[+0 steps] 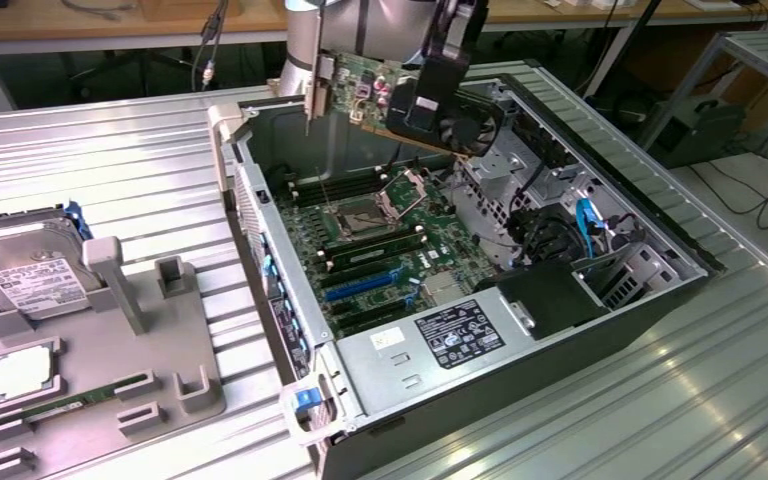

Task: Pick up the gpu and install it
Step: 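Insert the gpu into the slot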

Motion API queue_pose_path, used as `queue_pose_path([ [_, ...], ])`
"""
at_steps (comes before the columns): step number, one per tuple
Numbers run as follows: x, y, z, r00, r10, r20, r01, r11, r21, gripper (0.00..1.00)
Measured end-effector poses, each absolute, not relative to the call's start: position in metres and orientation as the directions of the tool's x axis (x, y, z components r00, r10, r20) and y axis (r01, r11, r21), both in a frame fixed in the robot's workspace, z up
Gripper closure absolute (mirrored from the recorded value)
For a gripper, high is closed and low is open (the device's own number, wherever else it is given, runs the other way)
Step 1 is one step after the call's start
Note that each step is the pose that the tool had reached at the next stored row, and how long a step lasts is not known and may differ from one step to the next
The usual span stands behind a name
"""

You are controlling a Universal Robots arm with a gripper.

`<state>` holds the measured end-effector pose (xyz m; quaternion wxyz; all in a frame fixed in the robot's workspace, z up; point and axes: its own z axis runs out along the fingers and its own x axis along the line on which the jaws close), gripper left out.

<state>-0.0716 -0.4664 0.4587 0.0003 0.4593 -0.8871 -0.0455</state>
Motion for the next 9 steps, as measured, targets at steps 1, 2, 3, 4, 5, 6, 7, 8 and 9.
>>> queue_pose_path([
  [1, -0.0716, -0.4664, 0.4588, -0.566, -0.824, -0.041, -0.824, 0.561, 0.081, 0.72],
  [2, -0.0716, -0.4664, 0.4587, -0.554, -0.832, -0.041, -0.831, 0.55, 0.081, 0.72],
  [3, -0.0716, -0.4664, 0.4588, -0.543, -0.839, -0.041, -0.839, 0.539, 0.081, 0.72],
  [4, -0.0715, -0.4664, 0.4587, -0.521, -0.853, -0.041, -0.852, 0.517, 0.081, 0.72],
  [5, -0.0715, -0.4664, 0.4587, -0.511, -0.859, -0.041, -0.858, 0.506, 0.081, 0.72],
  [6, -0.0716, -0.4664, 0.4587, -0.488, -0.872, -0.041, -0.871, 0.484, 0.081, 0.72],
  [7, -0.0715, -0.4664, 0.4588, -0.477, -0.878, -0.041, -0.877, 0.473, 0.081, 0.72],
  [8, -0.0715, -0.4664, 0.4587, -0.464, -0.885, -0.041, -0.884, 0.46, 0.081, 0.72],
  [9, -0.0715, -0.4664, 0.4587, -0.453, -0.89, -0.041, -0.89, 0.449, 0.081, 0.72],
])
